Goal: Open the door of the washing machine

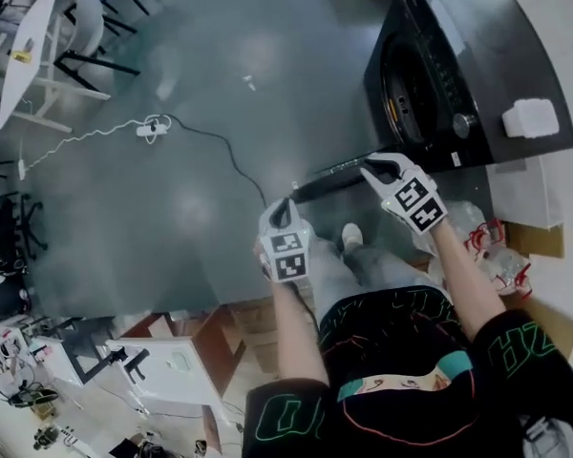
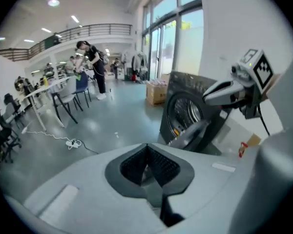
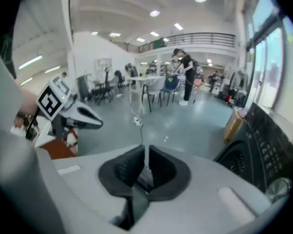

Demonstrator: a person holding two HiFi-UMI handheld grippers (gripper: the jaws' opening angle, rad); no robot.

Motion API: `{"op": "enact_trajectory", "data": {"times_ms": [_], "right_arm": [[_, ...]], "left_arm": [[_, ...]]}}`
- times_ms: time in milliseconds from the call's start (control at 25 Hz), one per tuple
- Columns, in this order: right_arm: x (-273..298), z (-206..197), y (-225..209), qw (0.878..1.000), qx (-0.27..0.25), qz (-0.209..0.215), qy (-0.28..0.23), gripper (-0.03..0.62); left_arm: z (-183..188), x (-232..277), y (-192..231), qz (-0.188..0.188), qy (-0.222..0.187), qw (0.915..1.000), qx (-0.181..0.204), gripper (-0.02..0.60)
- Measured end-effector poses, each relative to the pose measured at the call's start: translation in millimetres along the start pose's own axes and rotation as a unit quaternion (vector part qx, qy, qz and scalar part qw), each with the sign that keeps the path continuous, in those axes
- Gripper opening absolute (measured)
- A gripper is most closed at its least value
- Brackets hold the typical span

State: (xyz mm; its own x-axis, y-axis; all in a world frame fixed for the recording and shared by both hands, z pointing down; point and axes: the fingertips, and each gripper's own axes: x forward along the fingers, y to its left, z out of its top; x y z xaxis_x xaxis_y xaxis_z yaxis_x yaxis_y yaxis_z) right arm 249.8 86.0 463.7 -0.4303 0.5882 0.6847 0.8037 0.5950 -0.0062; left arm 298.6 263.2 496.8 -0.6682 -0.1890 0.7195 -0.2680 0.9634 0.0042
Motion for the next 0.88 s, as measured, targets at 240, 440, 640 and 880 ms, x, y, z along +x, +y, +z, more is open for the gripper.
{"op": "enact_trajectory", "data": {"times_ms": [240,440,640,880], "right_arm": [[-74.7,95.7,-60.6,0.975,0.116,-0.062,-0.177,0.003],[-137.4,153.7,-99.2,0.943,0.157,-0.138,-0.261,0.003],[-182.7,177.3,-114.5,0.933,0.104,-0.192,-0.286,0.003],[-203.6,199.6,-137.1,0.921,0.097,-0.216,-0.309,0.003]], "left_arm": [[156.6,-73.5,4.7,0.046,-0.181,0.9782,-0.090,0.011],[254.1,-132.2,-5.8,0.085,-0.289,0.9492,-0.090,0.011],[279.9,-159.1,-3.8,0.152,-0.328,0.9305,-0.056,0.011],[309.6,-172.5,10.9,0.173,-0.349,0.9197,-0.048,0.011]]}}
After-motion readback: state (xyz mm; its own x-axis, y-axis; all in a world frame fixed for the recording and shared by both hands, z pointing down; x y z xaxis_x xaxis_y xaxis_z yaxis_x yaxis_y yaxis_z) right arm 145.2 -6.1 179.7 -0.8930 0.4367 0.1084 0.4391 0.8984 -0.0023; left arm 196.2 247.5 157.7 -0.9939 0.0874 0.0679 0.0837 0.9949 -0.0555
